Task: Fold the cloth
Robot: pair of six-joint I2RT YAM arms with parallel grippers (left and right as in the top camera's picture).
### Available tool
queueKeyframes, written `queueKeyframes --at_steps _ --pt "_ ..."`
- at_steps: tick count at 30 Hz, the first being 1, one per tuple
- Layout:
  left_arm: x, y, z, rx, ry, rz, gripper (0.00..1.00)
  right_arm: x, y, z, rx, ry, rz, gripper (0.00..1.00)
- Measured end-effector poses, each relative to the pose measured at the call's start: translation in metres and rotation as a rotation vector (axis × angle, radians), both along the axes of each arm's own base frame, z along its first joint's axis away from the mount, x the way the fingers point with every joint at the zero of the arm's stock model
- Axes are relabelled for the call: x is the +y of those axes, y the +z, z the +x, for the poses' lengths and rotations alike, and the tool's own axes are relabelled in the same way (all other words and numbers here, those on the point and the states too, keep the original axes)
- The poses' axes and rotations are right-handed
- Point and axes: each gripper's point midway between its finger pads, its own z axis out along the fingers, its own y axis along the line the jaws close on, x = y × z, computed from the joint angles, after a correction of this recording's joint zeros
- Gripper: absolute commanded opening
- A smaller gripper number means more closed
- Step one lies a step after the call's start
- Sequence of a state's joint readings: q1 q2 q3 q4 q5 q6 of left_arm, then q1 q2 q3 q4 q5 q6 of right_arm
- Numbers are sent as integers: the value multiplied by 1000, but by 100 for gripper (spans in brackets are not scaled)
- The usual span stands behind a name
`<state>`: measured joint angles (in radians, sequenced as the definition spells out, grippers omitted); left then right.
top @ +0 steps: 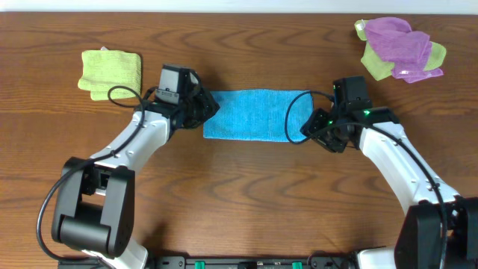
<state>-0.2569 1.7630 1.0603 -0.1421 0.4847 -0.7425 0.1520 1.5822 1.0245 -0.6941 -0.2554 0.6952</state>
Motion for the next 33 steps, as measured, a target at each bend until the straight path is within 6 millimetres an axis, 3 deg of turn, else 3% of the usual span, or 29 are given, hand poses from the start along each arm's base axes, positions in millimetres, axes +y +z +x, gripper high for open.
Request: queueKeyframes --at_steps 5,12,22,33 --pt "-5 -4 11 -43 12 18 6 -1 -1 -3 18 -22 0 54" --pt "-4 -50 8 55 23 45 5 -3 -6 10 -27 -41 -10 54" --pt "-4 -50 12 44 24 45 6 -3 -53 18 25 -57 -19 56" --pt "-4 -55 11 55 24 48 6 -12 -63 19 38 -85 -73 60"
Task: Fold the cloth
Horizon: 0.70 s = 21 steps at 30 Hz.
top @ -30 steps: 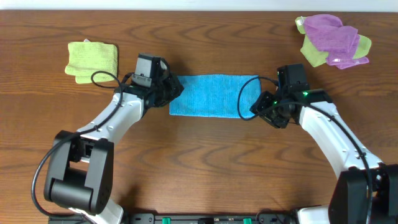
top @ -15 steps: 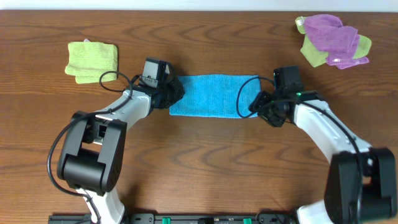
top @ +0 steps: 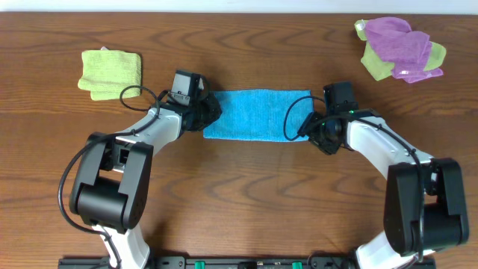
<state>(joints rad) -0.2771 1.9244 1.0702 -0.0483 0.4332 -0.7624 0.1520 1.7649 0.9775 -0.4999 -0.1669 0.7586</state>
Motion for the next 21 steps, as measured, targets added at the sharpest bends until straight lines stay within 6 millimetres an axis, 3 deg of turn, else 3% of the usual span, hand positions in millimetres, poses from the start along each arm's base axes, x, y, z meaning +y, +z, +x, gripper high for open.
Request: queueKeyframes --at_steps 13,21 --pt "2 -1 1 -3 7 10 6 -1 -4 23 -69 -8 -13 60" --pt "2 -1 0 1 8 14 5 4 -4 34 -100 -6 7 53"
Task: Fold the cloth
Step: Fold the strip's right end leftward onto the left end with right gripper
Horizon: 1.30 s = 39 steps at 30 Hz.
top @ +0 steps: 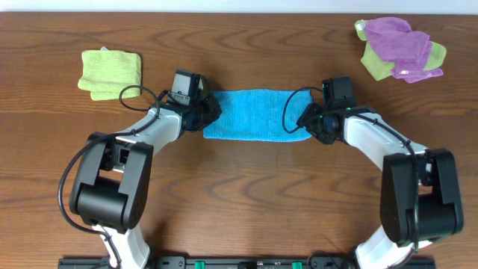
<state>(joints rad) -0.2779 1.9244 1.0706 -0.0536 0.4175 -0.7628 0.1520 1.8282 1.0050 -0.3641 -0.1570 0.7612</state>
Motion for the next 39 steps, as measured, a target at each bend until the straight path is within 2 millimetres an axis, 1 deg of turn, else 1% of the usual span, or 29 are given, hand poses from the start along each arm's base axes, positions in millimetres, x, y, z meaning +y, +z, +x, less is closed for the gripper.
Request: queueKeyframes --at_steps 3,5,12,14,15,16,22,33,36,39 --pt "2 -4 -5 27 3 15 6 0 -1 0 0 -2 0 47" --pt "3 -6 -8 39 4 23 6 0 -1 1 0 -2 1 45" --pt "-2 -8 -11 37 -7 44 6 0 -2 1 0 -1 1 43" --pt "-5 -13 -12 47 -14 47 6 0 -2 1 0 -1 2 43" --pt "-5 -18 -14 57 -15 50 6 0 -2 1 0 -1 2 41" --pt "-6 -19 -14 59 -18 47 6 0 -2 1 0 -1 2 37" --pt "-6 -18 -13 57 -17 47 6 1 -6 0 12 -2 4 1" --pt "-6 -19 -14 67 -17 50 6 9 -4 7 -31 48 27 1" --pt "-6 -18 -14 66 -18 50 6 17 -1 6 -42 75 27 1" --pt "-6 -18 -14 66 -18 50 6 34 15 6 -85 117 36 1"
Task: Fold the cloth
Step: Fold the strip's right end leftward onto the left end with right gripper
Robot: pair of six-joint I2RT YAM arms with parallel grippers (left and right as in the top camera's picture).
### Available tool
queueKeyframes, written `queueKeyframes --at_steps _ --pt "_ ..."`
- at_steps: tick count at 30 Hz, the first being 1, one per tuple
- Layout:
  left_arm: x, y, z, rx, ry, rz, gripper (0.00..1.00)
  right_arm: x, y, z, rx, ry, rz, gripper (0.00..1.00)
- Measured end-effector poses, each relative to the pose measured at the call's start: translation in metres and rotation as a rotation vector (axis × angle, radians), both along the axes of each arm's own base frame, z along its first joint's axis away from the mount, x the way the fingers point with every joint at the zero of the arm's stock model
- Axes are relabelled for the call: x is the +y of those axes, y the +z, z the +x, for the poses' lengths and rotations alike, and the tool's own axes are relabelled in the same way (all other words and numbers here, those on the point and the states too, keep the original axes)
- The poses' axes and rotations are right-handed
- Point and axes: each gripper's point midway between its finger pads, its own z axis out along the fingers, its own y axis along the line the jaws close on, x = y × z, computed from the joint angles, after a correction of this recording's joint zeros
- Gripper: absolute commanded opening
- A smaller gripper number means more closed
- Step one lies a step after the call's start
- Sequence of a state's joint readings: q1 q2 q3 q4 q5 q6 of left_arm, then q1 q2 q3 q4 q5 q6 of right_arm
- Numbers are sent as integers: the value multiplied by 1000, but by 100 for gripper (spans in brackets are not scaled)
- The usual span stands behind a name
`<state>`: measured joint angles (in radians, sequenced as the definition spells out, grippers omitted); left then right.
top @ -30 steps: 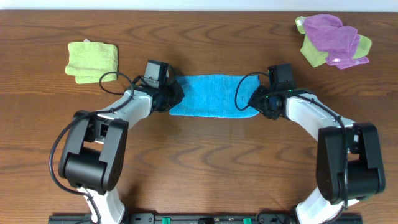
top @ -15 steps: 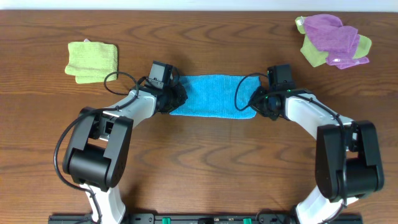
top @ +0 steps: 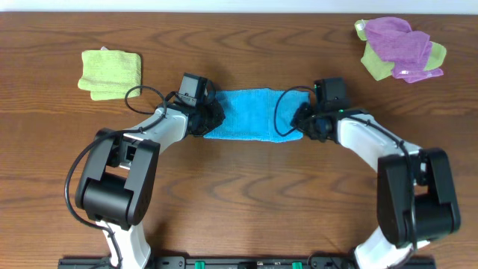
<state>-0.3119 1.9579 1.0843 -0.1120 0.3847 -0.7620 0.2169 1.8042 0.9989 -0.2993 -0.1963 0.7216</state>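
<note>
A blue cloth (top: 250, 113) lies flat as a long rectangle in the middle of the wooden table (top: 239, 194). My left gripper (top: 211, 119) is low at the cloth's left end, its fingers over the edge. At the cloth's right end sits my right gripper (top: 299, 127), also low and overlapping the edge. From above, the wrists hide both pairs of fingertips, so I cannot see whether either pair is shut on the fabric. Black cables loop over both ends of the cloth.
A folded yellow-green cloth (top: 110, 72) lies at the back left. At the back right is a loose heap of purple cloth (top: 402, 43) on top of a yellow-green one. Both arms stretch from the front edge towards the centre.
Both grippers have moved a little inward: the left one to the right, the right one to the left. Each now overlaps its end of the blue cloth more. The cloth still lies flat.
At first both grippers stood just outside the blue cloth's short ends, the right one a little clear of it. Then both were drawn closer to the edges. After that the right gripper touched the right end. Now both overlap the ends.
</note>
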Motion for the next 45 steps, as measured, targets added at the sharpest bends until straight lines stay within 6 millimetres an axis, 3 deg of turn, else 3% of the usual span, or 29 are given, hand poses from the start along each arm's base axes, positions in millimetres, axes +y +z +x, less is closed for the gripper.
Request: queueKeyframes --at_steps 5,9,14,28,37,45 --pt "0 0 0 0 0 0 6 28 32 0 -90 68 31 1" --pt "0 0 0 0 0 0 5 40 43 1 -128 96 45 1" --pt "0 0 0 0 0 0 5 51 50 5 -163 114 71 1" --pt "0 2 -1 12 -12 6 6 112 71 1 -256 204 161 1" --pt "0 3 -1 24 -33 21 6 132 80 -1 -294 226 198 1" --pt "-5 32 13 6 -99 51 5 139 82 -3 -298 241 202 1"
